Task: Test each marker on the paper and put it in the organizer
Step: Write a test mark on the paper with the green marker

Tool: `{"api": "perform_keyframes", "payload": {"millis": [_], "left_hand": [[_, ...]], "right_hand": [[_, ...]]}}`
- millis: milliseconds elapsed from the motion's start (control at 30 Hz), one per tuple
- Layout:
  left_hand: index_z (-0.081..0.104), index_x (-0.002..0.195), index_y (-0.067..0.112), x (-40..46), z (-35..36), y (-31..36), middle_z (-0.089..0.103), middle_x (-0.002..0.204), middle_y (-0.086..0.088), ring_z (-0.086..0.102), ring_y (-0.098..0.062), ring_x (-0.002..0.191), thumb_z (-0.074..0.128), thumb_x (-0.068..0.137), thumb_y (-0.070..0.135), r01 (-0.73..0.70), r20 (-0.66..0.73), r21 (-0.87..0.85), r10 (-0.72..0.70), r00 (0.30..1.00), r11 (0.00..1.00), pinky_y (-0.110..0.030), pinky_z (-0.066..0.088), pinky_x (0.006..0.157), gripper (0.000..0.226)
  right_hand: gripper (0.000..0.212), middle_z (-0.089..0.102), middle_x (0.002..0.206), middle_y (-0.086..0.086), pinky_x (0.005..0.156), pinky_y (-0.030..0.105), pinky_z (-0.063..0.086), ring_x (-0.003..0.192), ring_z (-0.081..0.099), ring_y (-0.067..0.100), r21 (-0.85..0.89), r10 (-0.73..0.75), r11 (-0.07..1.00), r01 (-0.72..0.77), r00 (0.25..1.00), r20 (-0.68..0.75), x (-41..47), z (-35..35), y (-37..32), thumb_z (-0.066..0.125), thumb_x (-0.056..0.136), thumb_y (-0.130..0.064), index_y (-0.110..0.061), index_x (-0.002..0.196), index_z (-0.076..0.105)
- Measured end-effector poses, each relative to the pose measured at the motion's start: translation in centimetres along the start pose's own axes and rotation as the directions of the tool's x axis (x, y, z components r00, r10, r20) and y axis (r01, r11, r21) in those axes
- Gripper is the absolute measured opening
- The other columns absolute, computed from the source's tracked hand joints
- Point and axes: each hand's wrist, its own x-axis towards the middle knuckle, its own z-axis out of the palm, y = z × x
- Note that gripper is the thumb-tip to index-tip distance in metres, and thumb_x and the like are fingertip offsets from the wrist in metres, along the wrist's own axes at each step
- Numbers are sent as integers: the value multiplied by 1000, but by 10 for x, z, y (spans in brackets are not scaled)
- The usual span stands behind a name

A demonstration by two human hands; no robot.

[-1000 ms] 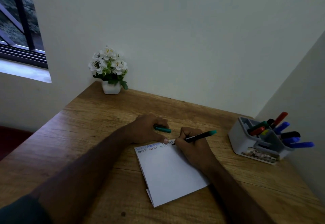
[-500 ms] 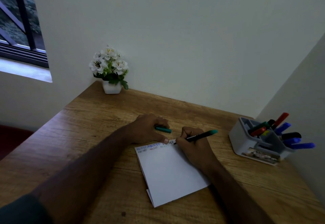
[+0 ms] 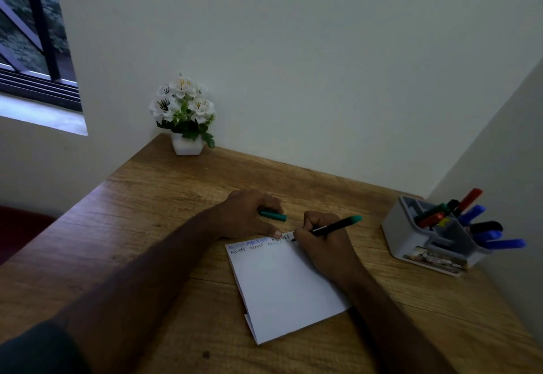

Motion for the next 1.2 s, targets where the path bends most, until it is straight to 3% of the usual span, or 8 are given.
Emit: {"api": "perform_keyframes", "payload": {"millis": [300, 500, 700, 967, 1200], "left_hand": [[61, 130, 28, 0, -1, 1, 52, 144, 6, 42, -12, 136, 78, 74, 49, 1, -3, 1, -1, 1000, 1000, -41, 30, 115, 63], [61, 129, 28, 0, -1, 1, 52, 144, 5, 42, -13, 137, 77, 70, 55, 4, 1, 3, -4, 1000, 1000, -42, 30, 115, 67], [61, 128, 31, 1, 0, -3, 52, 144, 7, 39, -11, 139, 78, 73, 51, 0, -6, -18, 0, 1000, 1000, -41, 28, 116, 61], [61, 129, 30, 1, -1, 0, 53, 143, 7, 42, -11, 136, 78, 74, 50, 3, -9, -3, -3, 1000, 1000, -35, 30, 115, 61], [61, 129, 30, 1, -1, 1, 54, 142, 6, 43, -13, 136, 78, 74, 51, 6, -9, 9, -6, 1000, 1000, -37, 32, 114, 61]], "right_hand": [[31, 42, 56, 6, 47, 20, 27, 52, 34, 11, -7, -5, 1000, 5, 1000, -25, 2, 1, 2, 61, 76, 7, 4, 57, 38], [28, 41, 55, 3, 47, 21, 27, 51, 34, 9, 6, -12, 1000, 12, 1000, -1, 1, 1, -2, 59, 71, -8, -1, 54, 37], [37, 38, 53, 1, 46, 18, 26, 49, 32, 5, -5, 1, 1000, -1, 999, -34, 3, 1, -1, 60, 75, 9, -10, 53, 38], [33, 39, 55, 6, 47, 20, 26, 51, 33, 9, -9, -11, 1000, 11, 999, -31, 3, 1, 1, 61, 75, 10, 3, 55, 36], [36, 37, 54, 3, 48, 19, 25, 51, 31, 8, -15, -10, 1000, 10, 999, -35, 4, 0, 2, 62, 75, 9, -3, 54, 35]]}}
